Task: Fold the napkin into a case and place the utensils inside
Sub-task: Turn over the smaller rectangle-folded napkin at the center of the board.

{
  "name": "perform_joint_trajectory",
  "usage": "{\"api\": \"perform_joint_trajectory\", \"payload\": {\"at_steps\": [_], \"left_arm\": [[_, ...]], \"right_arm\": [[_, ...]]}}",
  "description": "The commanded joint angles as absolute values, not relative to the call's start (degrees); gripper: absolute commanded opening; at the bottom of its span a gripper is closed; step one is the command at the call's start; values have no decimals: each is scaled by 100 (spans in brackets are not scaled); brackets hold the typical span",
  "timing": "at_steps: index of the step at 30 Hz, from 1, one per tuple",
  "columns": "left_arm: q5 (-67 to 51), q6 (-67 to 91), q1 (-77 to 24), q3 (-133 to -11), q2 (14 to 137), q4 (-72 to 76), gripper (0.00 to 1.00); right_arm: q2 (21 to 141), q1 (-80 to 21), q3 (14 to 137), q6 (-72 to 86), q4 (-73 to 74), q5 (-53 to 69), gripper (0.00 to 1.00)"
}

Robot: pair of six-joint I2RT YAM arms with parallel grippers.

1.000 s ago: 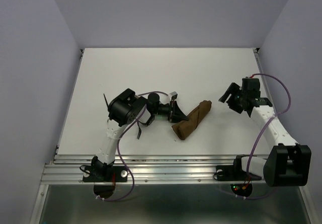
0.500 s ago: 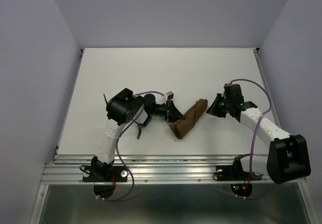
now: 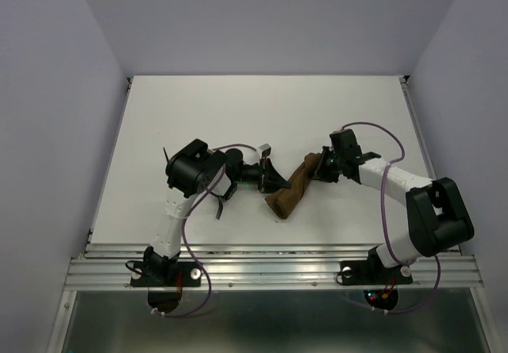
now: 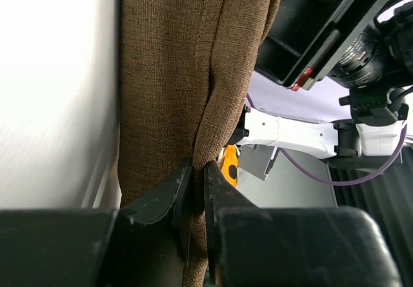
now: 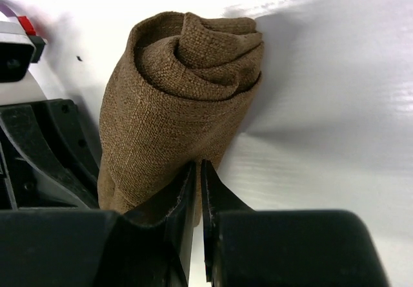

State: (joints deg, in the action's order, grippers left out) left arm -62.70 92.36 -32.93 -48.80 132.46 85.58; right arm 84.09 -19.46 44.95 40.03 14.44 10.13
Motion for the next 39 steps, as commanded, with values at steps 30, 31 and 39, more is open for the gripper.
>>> {"api": "perform_joint_trajectory", "payload": {"at_steps": [30, 31, 39], "left_arm": [[-4941, 3888, -2769, -5185, 10899, 3052, 79], [-4705, 3728, -2760, -5342, 10838, 2519, 80], [-3631, 2620, -2760, -5906, 10337, 678, 85]], "right_arm": [[9166, -2680, 5634, 4148, 1187, 589, 12], [9219, -2681, 5703, 4148, 1195, 589, 12], [9782, -2681, 6003, 4148, 1143, 598, 11]]}}
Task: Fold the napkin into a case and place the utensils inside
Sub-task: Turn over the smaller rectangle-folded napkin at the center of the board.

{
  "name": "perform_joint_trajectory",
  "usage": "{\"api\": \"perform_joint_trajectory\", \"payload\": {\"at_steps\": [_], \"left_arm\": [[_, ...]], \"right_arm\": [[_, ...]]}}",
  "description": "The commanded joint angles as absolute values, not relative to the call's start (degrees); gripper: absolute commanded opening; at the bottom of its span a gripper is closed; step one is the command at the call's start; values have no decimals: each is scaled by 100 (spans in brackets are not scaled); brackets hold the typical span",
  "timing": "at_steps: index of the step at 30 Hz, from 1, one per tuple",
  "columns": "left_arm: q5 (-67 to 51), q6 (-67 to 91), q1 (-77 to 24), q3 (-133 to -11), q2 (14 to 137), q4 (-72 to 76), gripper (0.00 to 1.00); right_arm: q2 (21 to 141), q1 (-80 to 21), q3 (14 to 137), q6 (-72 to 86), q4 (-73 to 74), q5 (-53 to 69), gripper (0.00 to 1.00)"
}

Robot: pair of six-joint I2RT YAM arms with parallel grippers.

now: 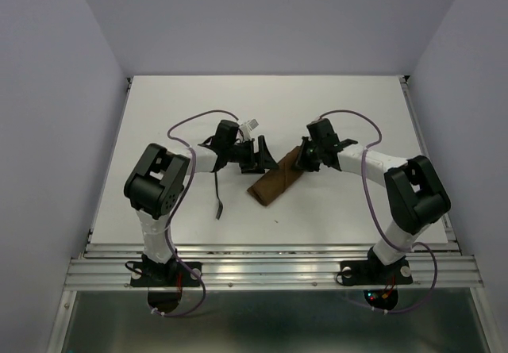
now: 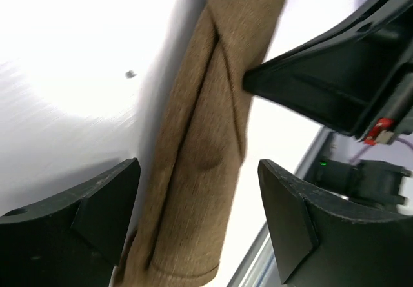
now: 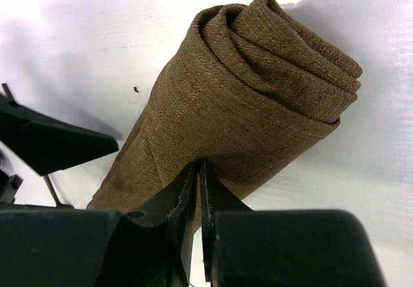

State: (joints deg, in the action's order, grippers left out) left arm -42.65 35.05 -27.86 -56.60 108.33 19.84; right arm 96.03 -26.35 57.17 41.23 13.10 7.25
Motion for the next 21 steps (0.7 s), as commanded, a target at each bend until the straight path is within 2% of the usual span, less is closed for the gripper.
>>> {"api": "perform_joint_trajectory", "payload": {"at_steps": [1, 10, 14, 17, 18, 19, 20, 21], "left_arm": [[-3560, 2567, -2760, -5924, 10301, 590, 86], [-2628, 2329, -2769, -5906, 9616, 9, 84], [-2575, 2338, -2847, -5862, 9229, -202, 75], [-2785, 2347, -2918, -5845, 9027, -281, 59], [-2830, 2338, -2979, -5836, 8983, -307, 43], [-2874, 2355, -2997, -5819, 8913, -316, 37], [-2996, 2355, -3023, -5784, 8886, -316, 20], [-3041, 2364, -3093, -5766, 8860, -316, 13]], "right_arm": [[9834, -2681, 6064, 4148, 1151, 606, 11], [9774, -2681, 6231, 4175, 1169, 528, 11], [9685, -2681, 6354, 4122, 1274, 255, 12], [9817, -2681, 6495, 4043, 1362, 158, 12], [9843, -2681, 6513, 4034, 1371, 132, 12], [9896, -2681, 6547, 4025, 1380, 97, 12], [9905, -2681, 6565, 4008, 1389, 71, 12], [9914, -2681, 6583, 3999, 1389, 44, 12]]}}
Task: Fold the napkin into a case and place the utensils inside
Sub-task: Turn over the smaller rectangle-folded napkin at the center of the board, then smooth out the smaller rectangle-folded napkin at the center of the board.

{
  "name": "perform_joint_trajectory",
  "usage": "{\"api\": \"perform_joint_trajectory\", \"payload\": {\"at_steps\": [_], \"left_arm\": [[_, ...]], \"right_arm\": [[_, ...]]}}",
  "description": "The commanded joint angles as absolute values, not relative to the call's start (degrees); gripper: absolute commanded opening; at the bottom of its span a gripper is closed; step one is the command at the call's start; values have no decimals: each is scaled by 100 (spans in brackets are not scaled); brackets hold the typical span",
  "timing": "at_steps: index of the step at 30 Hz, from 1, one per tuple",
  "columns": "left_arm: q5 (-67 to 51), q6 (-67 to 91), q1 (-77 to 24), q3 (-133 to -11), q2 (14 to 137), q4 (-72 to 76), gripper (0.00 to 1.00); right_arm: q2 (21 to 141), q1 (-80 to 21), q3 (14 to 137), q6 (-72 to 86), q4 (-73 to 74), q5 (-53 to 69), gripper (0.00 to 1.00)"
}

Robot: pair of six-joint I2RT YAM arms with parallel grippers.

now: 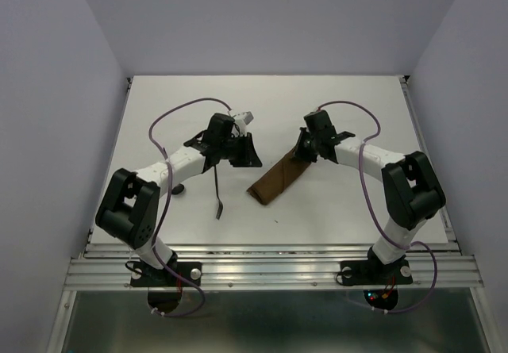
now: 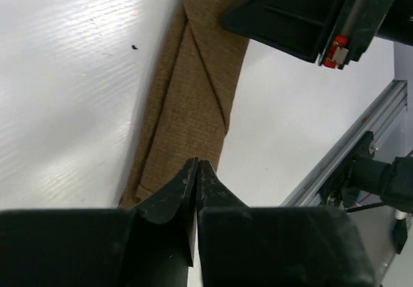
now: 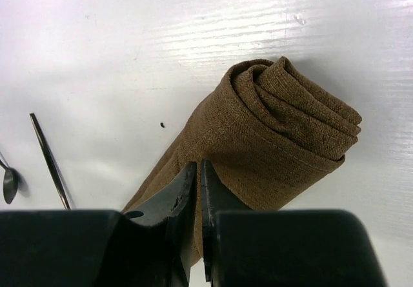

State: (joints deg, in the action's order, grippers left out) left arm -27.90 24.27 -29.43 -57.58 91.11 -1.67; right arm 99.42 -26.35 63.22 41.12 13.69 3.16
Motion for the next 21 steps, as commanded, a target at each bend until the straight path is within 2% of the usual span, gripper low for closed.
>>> {"api": "perform_joint_trajectory", "payload": {"at_steps": [1, 2, 3, 14, 21], "left_arm": [[-3067, 2356, -3146, -5748, 8877, -316, 10], [-3093, 2312, -3190, -5739, 8903, -325, 2], [-3102, 2303, -3251, -5722, 8990, -334, 0], [-2145, 2241, -3331, -5704, 9887, -510, 0], [-1741, 2162, -3331, -5924, 9924, -720, 0]], "right_arm": [[9966, -2681, 6627, 3999, 1397, 35, 12], [10002, -2681, 6662, 3982, 1397, -113, 12], [10045, -2681, 6740, 3964, 1424, -245, 12], [11109, -2681, 7268, 3797, 1617, -651, 11], [10618, -2681, 7392, 3622, 1828, -791, 11]]}}
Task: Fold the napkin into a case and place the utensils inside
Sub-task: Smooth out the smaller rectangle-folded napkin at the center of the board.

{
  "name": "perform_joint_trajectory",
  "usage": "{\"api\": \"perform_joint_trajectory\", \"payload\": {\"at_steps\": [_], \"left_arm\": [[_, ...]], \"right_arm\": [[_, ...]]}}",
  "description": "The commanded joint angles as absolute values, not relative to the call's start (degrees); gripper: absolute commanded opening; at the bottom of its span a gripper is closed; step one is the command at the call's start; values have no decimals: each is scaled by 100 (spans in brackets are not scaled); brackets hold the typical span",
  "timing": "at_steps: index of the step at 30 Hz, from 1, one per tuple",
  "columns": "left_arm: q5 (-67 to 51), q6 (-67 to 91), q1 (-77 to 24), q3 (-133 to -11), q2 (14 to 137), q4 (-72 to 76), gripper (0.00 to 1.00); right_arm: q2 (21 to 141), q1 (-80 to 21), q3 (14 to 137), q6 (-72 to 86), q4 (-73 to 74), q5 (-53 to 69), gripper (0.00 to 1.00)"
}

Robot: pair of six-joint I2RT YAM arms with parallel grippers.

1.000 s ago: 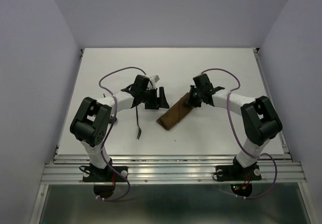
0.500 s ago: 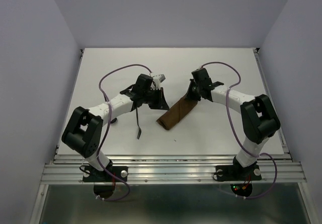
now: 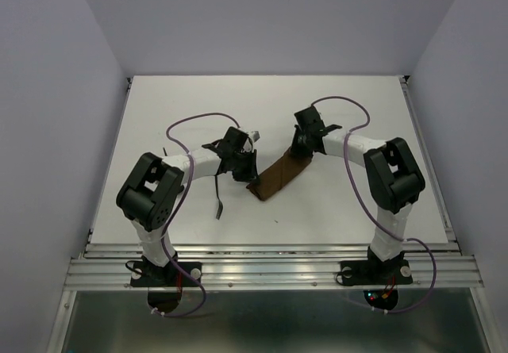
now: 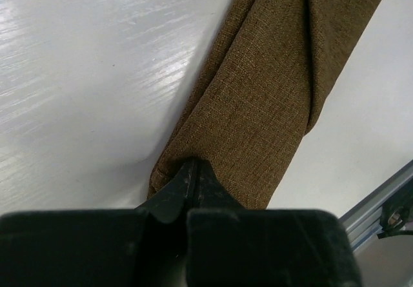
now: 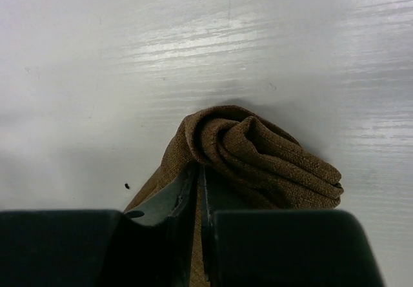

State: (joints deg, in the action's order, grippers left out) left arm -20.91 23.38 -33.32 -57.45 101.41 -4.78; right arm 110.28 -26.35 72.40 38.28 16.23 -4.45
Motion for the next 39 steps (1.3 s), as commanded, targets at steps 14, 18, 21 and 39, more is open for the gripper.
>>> {"api": "perform_joint_trajectory", "payload": {"at_steps": [14, 18, 21, 39], "left_arm": [[-1793, 2267, -3331, -6196, 9536, -1064, 0], [-1968, 2373, -3340, -6091, 9869, -958, 0], [-1986, 2391, -3340, -6047, 10080, -861, 0], [-1865, 2312, -3410, -7645, 10978, -1107, 0]], "right_arm": [[10704, -2628, 7427, 3419, 1995, -1151, 12], [11117, -2576, 7401, 3471, 2004, -1344, 12], [11311, -2575, 7321, 3559, 1995, -1433, 12], [11040, -1898, 7198, 3068, 1687, -1196, 12]]}}
